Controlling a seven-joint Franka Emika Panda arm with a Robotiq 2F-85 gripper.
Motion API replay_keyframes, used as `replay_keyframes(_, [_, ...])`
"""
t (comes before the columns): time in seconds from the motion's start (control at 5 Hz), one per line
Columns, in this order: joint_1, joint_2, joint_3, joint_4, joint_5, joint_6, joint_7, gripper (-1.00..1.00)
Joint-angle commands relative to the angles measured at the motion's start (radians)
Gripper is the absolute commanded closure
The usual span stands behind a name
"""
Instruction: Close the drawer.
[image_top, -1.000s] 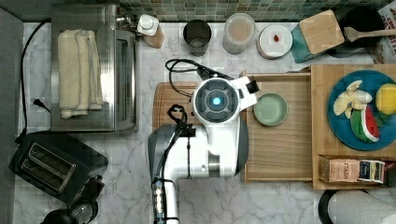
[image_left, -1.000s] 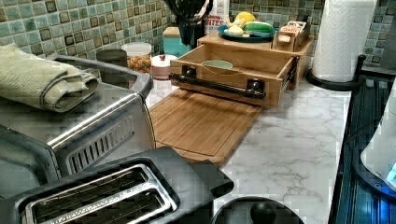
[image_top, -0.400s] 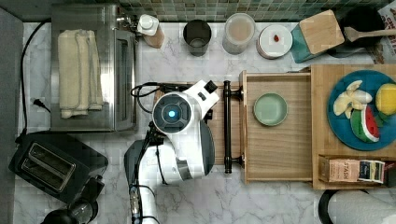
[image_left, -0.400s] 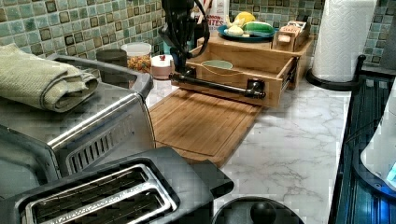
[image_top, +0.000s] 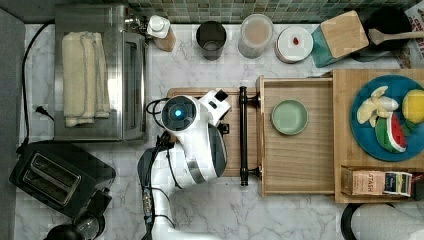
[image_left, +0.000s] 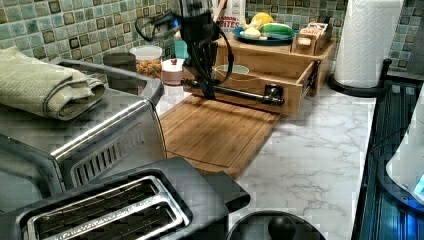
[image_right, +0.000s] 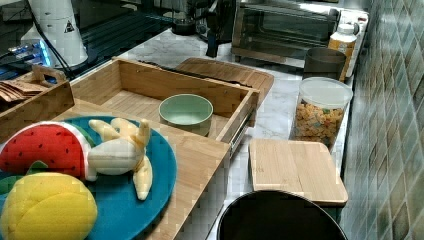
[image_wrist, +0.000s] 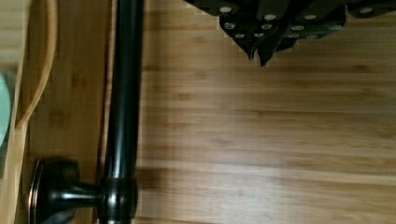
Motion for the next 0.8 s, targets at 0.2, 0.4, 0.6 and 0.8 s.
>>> replay_keyframes(0.2, [-0.038,-0.005,-0.027,-0.042,-0.092,0.196,0.025,1.00])
replay_keyframes(0.4, [-0.052,0.008,-0.025,-0.015,-0.076,0.163,0.005,1.00])
replay_keyframes(0.6, [-0.082,0.044,-0.034,0.015,-0.057,0.160,-0.050,1.00])
replay_keyframes(0.8, [-0.119,0.082,-0.044,0.055,-0.009,0.135,-0.134,1.00])
